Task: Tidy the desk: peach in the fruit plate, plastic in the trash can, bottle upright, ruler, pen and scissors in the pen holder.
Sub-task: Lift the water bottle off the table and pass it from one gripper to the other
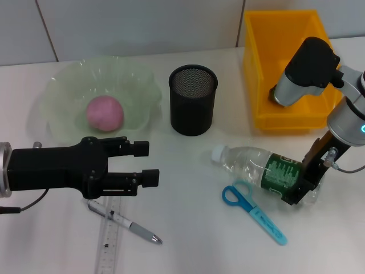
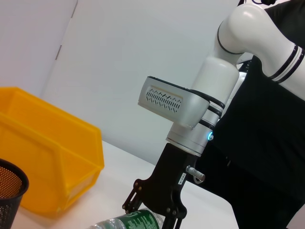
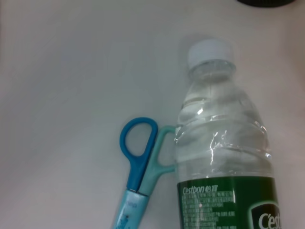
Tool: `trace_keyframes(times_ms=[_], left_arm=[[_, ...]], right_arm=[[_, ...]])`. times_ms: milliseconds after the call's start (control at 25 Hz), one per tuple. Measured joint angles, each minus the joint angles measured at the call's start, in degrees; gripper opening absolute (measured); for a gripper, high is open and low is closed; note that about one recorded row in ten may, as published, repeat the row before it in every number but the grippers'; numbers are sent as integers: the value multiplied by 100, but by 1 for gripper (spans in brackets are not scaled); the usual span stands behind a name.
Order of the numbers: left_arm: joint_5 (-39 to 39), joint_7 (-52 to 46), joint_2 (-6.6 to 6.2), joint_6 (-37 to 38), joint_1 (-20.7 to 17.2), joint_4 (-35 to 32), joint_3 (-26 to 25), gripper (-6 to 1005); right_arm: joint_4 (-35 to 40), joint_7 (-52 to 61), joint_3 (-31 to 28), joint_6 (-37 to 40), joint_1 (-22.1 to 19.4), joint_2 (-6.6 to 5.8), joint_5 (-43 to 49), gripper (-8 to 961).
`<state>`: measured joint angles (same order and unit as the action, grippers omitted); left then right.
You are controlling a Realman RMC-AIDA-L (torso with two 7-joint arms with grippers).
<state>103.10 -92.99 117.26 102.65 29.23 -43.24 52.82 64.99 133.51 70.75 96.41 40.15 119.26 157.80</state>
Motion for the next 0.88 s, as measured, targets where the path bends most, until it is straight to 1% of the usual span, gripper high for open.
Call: trace_keyframes(times_ms=[360, 640, 880], left_arm=[[0, 0, -2, 0, 4, 0, -11, 784], [-3, 0, -15, 0, -7, 0, -36, 784], [-7, 0, -28, 0, -3, 0, -45, 784]], right_arm=[[68, -71, -5, -31, -73, -8, -169, 762], [246, -216, -53, -175, -278, -15, -366, 762], [302, -246, -60, -188, -354, -25, -445, 763]])
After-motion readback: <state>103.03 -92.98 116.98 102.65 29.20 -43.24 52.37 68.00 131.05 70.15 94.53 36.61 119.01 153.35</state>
